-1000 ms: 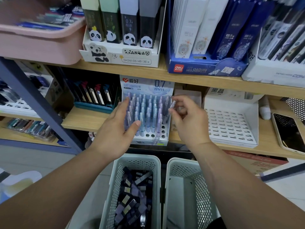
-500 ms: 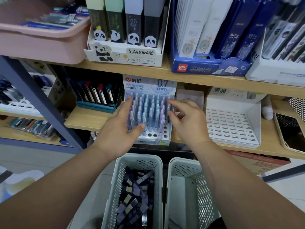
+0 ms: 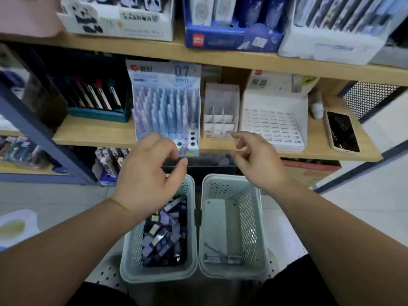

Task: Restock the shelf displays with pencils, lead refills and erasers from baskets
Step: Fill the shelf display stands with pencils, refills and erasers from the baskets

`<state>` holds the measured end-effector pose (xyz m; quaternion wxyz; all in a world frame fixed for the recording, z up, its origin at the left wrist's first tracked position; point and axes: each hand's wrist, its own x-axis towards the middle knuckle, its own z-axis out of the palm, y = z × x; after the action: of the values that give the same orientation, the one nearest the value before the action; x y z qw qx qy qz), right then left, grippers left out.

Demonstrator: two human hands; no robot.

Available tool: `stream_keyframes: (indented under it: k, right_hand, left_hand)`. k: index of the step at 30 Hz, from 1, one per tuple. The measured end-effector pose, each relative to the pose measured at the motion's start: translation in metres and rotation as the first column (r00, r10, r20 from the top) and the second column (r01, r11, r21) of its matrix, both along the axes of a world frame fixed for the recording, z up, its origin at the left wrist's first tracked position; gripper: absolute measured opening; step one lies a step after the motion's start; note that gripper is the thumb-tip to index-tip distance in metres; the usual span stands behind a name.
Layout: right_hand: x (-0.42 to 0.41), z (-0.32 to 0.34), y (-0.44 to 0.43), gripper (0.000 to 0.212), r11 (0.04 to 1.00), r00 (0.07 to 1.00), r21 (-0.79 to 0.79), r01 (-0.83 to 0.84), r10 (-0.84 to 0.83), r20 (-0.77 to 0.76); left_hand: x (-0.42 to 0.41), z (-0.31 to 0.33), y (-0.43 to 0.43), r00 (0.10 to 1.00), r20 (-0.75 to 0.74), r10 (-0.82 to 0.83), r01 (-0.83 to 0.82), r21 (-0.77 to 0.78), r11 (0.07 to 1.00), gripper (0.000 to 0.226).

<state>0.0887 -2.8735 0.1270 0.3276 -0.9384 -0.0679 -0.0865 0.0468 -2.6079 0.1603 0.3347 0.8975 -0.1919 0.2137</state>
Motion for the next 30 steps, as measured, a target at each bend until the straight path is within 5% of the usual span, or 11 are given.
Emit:
stream_keyframes:
  k: [4, 8, 14, 20, 30]
  right_hand:
    - [-0.042, -0.037, -0.026, 0.034, 0.999, 0.941, -0.024, -0.022, 0.013, -0.339]
    - [-0.064, -0.082, -0.025, 0.048, 0.96, 0.624, -0.106, -0.259, 0.083, -0.777]
    - [-0.058, -0.171, -0.015, 0.058, 0.915, 0.42, -0.123, -0.384, 0.054, -0.906]
    - [-0.076, -0.253, -0.01, 0.043, 0.877, 0.289, -0.115, -0.466, 0.028, -0.957]
    - [-0.098, -0.29, -0.006, 0.031, 0.865, 0.295, -0.102, -0.491, 0.055, -0.954]
  left_hand:
    - [-0.045, -0.047, -0.007, 0.864, -0.504, -0.018, 0.01, -0.02, 1.0, 0.015]
    - [-0.042, -0.09, -0.017, 0.574, -0.817, 0.053, 0.081, 0.121, 0.989, 0.027]
    - [-0.048, -0.175, -0.04, 0.479, -0.852, 0.211, 0.086, 0.284, 0.955, 0.035]
    - [-0.064, -0.213, -0.052, 0.503, -0.834, 0.229, 0.048, 0.291, 0.955, 0.044]
    - [-0.077, -0.243, -0.039, 0.399, -0.911, 0.1, 0.009, 0.113, 0.994, 0.048]
